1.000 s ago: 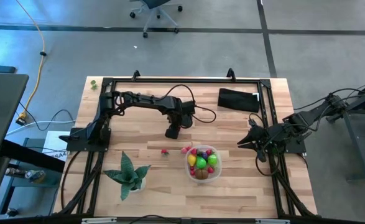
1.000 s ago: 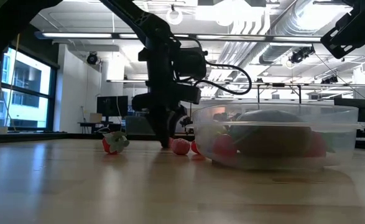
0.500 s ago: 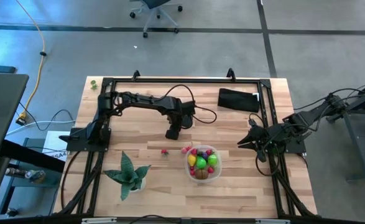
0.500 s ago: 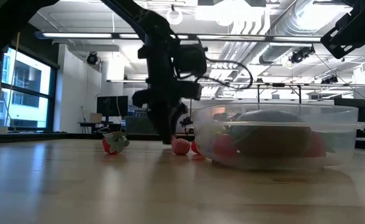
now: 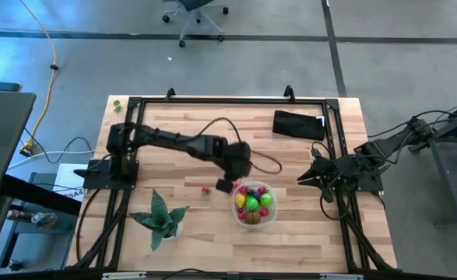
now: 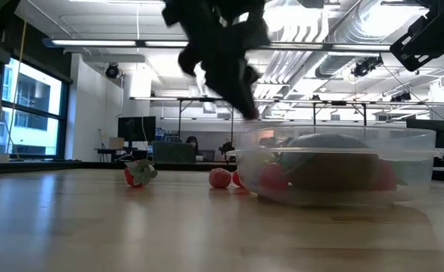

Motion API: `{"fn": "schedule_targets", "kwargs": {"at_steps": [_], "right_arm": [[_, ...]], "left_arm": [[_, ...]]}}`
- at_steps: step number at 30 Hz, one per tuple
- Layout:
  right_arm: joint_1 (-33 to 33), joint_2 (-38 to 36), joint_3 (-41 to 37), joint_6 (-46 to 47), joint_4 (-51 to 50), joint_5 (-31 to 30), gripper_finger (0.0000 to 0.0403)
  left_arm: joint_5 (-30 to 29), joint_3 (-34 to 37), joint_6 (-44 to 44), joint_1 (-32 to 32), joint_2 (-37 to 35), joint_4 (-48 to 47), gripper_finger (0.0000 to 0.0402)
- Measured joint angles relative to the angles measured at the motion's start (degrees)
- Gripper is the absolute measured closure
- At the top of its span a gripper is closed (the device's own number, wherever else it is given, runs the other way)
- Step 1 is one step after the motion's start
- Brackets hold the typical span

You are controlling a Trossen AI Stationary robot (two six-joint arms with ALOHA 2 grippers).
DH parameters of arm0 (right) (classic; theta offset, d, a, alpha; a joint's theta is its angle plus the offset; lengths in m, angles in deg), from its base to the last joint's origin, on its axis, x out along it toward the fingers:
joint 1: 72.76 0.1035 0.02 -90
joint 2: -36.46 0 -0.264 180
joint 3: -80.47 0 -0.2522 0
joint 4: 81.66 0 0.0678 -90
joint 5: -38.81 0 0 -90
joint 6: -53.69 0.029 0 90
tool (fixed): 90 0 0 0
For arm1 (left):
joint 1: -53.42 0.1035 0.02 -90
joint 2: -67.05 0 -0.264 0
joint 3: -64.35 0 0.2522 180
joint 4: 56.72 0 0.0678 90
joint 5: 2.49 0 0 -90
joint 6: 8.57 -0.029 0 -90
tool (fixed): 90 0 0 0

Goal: Pick and placing Produce into tupperware
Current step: Put the top apricot into the transparent bin, then put the apricot into the transparent bin

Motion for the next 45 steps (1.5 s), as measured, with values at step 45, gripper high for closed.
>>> {"fn": "schedule_targets", "kwargs": {"at_steps": [45], "right_arm": [[0.0,0.0,0.0,0.0,-0.4,0.0,0.0352]], "left_arm": [[-16.2,-5.2,3.9,-10.5,1.4,-21.0,0.0211]]}}
